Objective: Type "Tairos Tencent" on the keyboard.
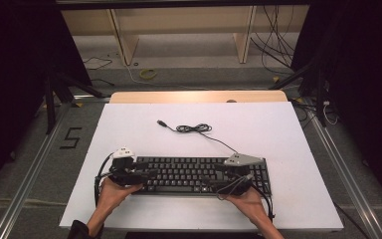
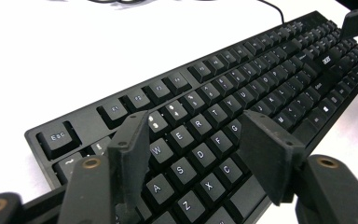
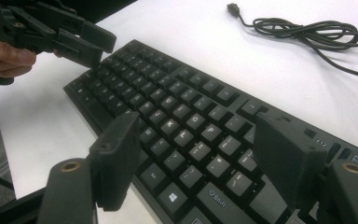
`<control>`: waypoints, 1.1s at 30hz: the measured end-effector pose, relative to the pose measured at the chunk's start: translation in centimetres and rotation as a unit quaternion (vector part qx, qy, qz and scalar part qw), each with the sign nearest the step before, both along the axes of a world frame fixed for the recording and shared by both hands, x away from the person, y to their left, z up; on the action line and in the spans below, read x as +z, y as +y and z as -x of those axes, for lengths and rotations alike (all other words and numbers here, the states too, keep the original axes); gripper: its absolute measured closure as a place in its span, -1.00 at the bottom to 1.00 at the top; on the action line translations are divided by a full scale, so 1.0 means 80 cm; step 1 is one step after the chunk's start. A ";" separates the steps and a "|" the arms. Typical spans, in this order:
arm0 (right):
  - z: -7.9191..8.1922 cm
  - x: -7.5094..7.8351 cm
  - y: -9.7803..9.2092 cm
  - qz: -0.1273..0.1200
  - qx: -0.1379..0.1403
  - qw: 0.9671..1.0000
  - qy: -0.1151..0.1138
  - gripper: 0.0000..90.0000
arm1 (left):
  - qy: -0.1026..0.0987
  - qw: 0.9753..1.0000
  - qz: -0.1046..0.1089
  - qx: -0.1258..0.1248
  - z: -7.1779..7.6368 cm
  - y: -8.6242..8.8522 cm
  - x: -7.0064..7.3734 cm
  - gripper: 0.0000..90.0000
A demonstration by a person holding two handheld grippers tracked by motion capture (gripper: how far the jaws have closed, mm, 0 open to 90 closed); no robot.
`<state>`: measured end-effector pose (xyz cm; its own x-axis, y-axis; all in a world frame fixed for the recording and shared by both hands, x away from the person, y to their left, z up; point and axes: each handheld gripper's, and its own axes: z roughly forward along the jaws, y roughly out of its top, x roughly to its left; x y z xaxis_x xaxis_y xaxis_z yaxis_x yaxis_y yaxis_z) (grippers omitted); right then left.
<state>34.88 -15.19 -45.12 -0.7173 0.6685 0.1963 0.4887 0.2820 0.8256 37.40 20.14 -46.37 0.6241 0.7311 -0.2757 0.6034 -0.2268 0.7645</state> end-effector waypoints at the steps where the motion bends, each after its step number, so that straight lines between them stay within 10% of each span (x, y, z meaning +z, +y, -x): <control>1: 0.000 0.000 0.000 -0.001 0.000 1.000 0.000 -0.27 | 0.000 1.000 0.003 0.003 0.001 0.000 0.001 -0.10; 33: 0.007 0.000 0.044 0.002 0.053 0.999 0.013 0.04 | -0.011 0.999 0.041 0.011 0.018 0.014 0.006 -0.34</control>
<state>34.30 -11.69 -45.10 -0.7788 0.5902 0.2127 0.4768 0.3364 0.8121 35.98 21.25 -45.87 0.6142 0.7205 -0.3218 0.5899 -0.1484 0.7937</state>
